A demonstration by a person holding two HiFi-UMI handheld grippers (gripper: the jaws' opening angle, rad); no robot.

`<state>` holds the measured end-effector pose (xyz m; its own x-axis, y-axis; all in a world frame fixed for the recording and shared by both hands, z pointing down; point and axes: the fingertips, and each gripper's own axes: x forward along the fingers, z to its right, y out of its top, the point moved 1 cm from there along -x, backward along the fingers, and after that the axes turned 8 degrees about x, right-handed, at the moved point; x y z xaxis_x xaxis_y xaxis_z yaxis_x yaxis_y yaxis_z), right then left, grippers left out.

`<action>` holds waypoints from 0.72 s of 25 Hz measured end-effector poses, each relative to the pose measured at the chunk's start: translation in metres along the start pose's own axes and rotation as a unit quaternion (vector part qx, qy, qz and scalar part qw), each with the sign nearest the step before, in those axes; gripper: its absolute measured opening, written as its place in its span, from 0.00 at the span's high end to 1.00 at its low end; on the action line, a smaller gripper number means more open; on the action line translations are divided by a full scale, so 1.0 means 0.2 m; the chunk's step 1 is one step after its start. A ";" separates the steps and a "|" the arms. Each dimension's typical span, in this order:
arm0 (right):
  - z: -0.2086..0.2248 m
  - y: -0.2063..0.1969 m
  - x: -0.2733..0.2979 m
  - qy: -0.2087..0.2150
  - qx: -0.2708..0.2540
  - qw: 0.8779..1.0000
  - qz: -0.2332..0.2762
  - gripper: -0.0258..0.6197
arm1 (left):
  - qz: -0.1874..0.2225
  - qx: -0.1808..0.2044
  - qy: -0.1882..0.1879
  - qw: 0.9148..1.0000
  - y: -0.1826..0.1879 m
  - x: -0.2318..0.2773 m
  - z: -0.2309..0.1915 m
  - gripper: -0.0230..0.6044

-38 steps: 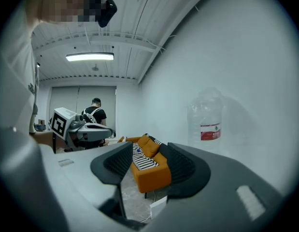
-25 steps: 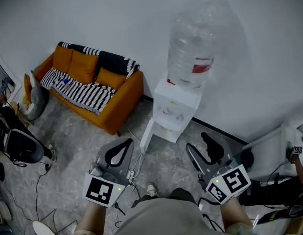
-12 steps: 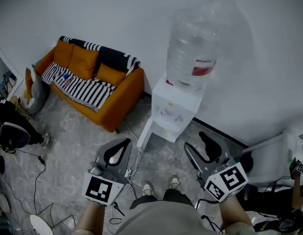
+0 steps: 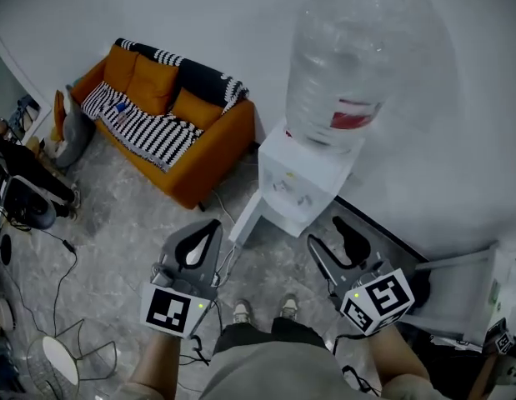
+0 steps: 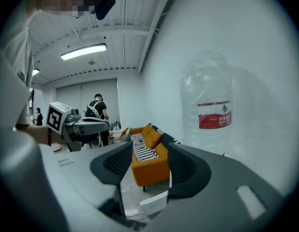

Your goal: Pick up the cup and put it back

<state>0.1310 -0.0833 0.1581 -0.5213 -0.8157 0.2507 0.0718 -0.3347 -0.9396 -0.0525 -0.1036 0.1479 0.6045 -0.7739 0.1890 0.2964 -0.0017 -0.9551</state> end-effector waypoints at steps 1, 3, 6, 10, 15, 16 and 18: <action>0.02 -0.02 0.02 0.005 -0.001 1.000 -0.002 0.60 | 0.000 0.001 0.004 1.000 -0.02 0.03 0.01 0.96; 0.06 -0.05 0.07 0.015 -0.004 1.000 -0.007 0.60 | 0.000 0.000 0.013 1.000 -0.06 0.08 0.02 0.96; 0.11 -0.13 0.15 0.022 -0.003 1.000 -0.009 0.60 | -0.002 -0.001 0.019 1.000 -0.16 0.14 0.04 0.96; 0.18 -0.28 0.25 0.026 0.003 1.000 -0.008 0.60 | -0.012 0.012 0.017 1.000 -0.35 0.23 0.06 0.96; 0.23 -0.51 0.38 0.026 0.002 1.000 -0.007 0.60 | -0.014 0.006 0.014 1.000 -0.60 0.29 0.07 0.96; 0.25 -0.56 0.40 0.025 0.005 1.000 -0.006 0.60 | -0.015 0.007 0.013 1.000 -0.66 0.31 0.08 0.96; 0.29 -0.68 0.45 0.024 0.005 1.000 -0.005 0.60 | -0.016 0.009 0.011 1.000 -0.78 0.35 0.10 0.96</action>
<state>0.1234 -0.1379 0.3227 -0.5618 -0.7892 0.2481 0.0758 -0.3477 -0.9345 -0.0417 -0.1446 0.3144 0.5778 -0.7877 0.2138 0.3289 -0.0150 -0.9442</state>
